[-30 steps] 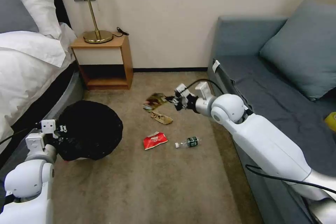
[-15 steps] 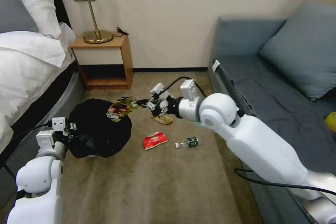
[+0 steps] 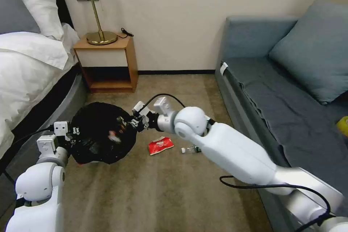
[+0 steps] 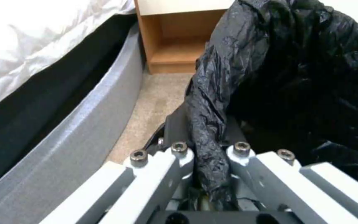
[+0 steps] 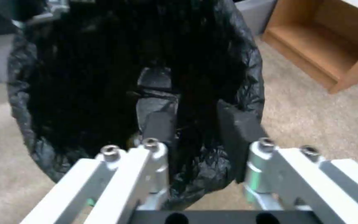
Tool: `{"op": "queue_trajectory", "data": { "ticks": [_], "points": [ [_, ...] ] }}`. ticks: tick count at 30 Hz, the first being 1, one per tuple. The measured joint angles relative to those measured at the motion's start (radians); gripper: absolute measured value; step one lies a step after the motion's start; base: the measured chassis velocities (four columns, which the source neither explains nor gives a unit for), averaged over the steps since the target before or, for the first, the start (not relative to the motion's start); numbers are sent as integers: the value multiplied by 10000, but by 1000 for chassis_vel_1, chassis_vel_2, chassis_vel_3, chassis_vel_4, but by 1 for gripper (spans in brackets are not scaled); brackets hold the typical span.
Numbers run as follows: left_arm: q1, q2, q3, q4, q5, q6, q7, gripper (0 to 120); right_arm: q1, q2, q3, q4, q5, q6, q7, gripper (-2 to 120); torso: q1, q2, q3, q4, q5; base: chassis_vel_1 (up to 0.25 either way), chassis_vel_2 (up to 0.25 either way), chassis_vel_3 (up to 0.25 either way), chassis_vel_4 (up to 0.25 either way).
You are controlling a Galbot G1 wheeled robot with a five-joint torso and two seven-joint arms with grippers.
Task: Pick up the trash bin, then pick up the garbage on the floor and place it into the trash bin.
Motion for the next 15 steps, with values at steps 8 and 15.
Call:
{"op": "queue_trajectory", "data": {
  "ticks": [8, 15],
  "points": [
    [-126, 92, -170, 112, -149, 0, 22, 4, -165, -75, 122, -133, -250, 116, 8, 58, 0, 0, 0, 0, 1, 0, 0, 0, 0],
    [-182, 236, -358, 173, -372, 23, 10, 4, -317, -484, 429, -1517, -1248, 449, -229, 85, 0, 0, 0, -3, 2, 0, 0, 0, 0]
  ]
}}
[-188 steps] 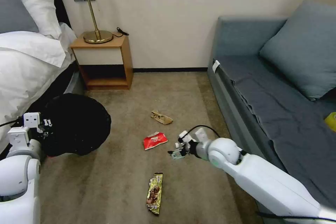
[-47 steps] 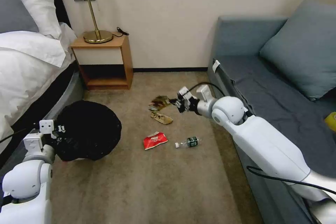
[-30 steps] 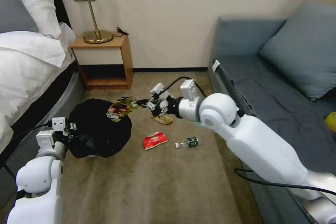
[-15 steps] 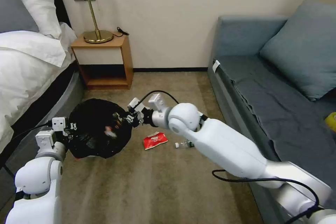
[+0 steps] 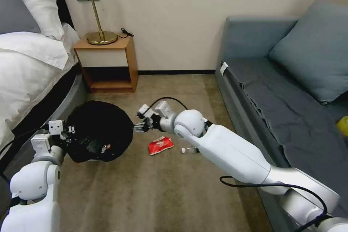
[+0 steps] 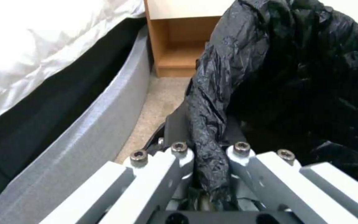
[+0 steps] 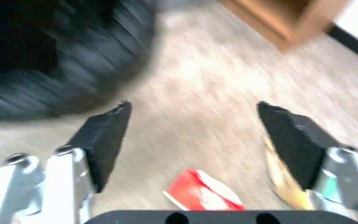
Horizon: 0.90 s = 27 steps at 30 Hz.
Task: Pick up the trash bin, then pick up the garbage on the floor and place it into the trash bin.
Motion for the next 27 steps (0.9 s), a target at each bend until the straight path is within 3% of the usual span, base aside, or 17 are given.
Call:
{"op": "queue_trajectory", "data": {
  "ticks": [5, 12, 15, 27],
  "points": [
    [0, 4, -17, -70, -59, 38, -28, 4, -36, -23, 233, -1308, -817, 384, -265, 99, 0, 0, 0, 1, 1, 0, 0, 0, 0],
    [50, 25, -72, -200, -100, 58, -38, 4, -60, 127, 290, -3038, -2480, 1121, -711, 100, 0, 0, 0, 1, 1, 0, 0, 0, 0],
    [106, 69, -167, -256, -169, 61, -40, 4, -69, 318, 340, -4306, -3583, 1818, -1145, 100, 0, 0, 0, 2, 2, 0, 0, 0, 0],
    [377, 106, -360, -293, -273, -69, -18, 4, -302, 859, 1103, -6993, -5877, 3363, -2413, 100, 0, 0, 0, 1, 1, 0, 0, 0, 0]
  ]
}}
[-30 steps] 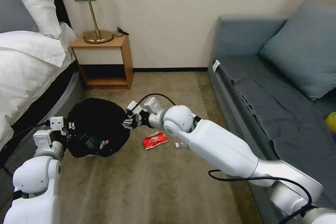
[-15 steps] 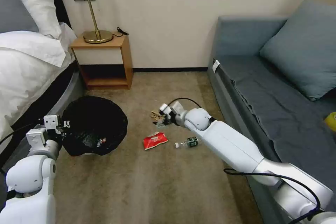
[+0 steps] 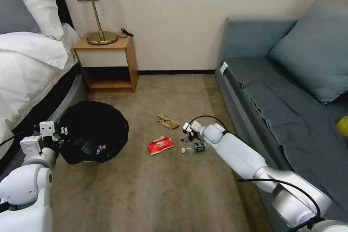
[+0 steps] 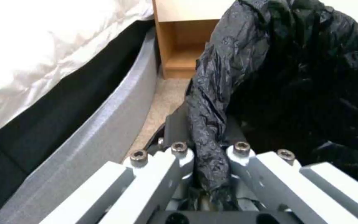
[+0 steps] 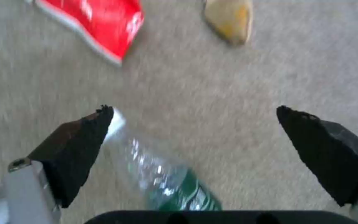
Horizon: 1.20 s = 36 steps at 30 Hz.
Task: Pick up the trash bin, then pick up the garbage on the floor and place it into the trash bin.
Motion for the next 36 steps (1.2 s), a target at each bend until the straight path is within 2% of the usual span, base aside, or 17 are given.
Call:
{"op": "queue_trajectory", "data": {
  "ticks": [2, 5, 10, 18, 23, 36],
  "points": [
    [-3, -2, -2, 2, 10, -7, 2, 4, -11, 37, 79, -222, -346, 199, -217, 100, 0, 0, 0, -1, 1, 0, 0, 0, 0],
    [-29, -28, -2, 7, 46, -11, 22, 4, -6, 168, 429, -842, -1613, 692, -778, 100, 0, 0, -1, 1, -1, 0, 0, 0, 0],
    [-33, -31, -2, 19, 80, -45, 73, 4, 49, 246, 737, -1344, -2399, 959, -1063, 100, 0, 0, -1, -1, -1, 0, 0, 0, 0],
    [-98, -92, 26, 96, 166, -76, 85, 4, 169, 556, 1092, -2082, -3128, 1560, -1566, 100, 0, 0, 0, 0, -1, 0, 0, 0, 0],
    [-111, -112, 32, 107, 172, -78, 101, 4, 406, 898, 1225, -2788, -3626, 1924, -1466, 100, 0, 0, 0, 0, -1, 0, 0, 0, 0],
    [-26, -101, -48, 118, 97, -140, 97, 4, 330, 1175, 1308, -3314, -4201, 2067, -1345, 100, 0, 0, 0, 0, -1, 0, 0, 0, 0]
  ]
}}
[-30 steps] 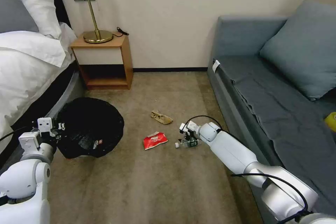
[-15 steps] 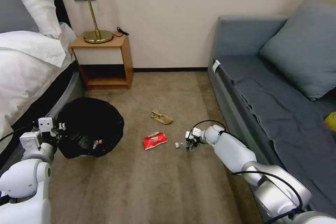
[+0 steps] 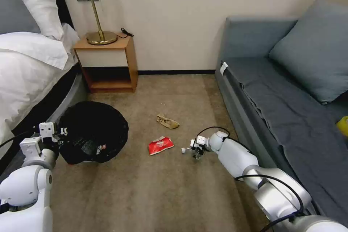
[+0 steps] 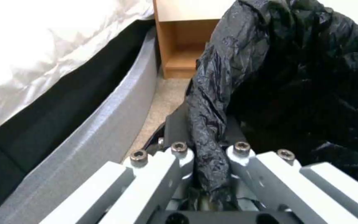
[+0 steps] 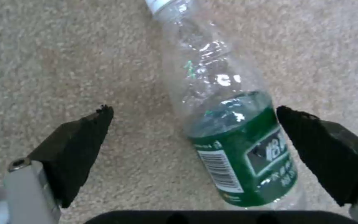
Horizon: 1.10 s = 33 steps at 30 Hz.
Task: Pick up the trash bin, then pick up the garbage on the floor and place it into the trash bin.
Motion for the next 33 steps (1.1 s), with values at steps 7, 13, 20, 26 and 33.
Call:
{"op": "queue_trajectory", "data": {
  "ticks": [7, 13, 20, 26, 33],
  "points": [
    [-20, -91, 46, -10, -1, -1, -18, 4, -64, 34, 31, -61, -69, -1, -156, 99, 0, 0, 0, 0, 0, 0, 0, 0, 0],
    [-3, -104, 48, -51, -5, 0, -29, 4, -151, 35, 58, -55, -111, -21, -102, 82, -1, 0, 0, 0, 0, 0, 0, 0, 0],
    [36, -115, 36, -101, -55, -1, -30, 4, -301, 44, 54, 30, -189, -45, -135, 59, 0, 0, 0, 0, 0, 0, 0, 0, 0],
    [55, -74, -1, -126, -119, 0, -35, 4, -404, 23, 102, 100, -195, -47, -134, 39, -1, 0, -1, 0, 0, 0, 0, 0, 0],
    [58, -57, 2, -180, -128, 58, -41, 4, -354, -142, 198, 446, -138, -35, -193, 20, 0, 0, 0, 0, 2, 0, 0, 0, 0]
  ]
}}
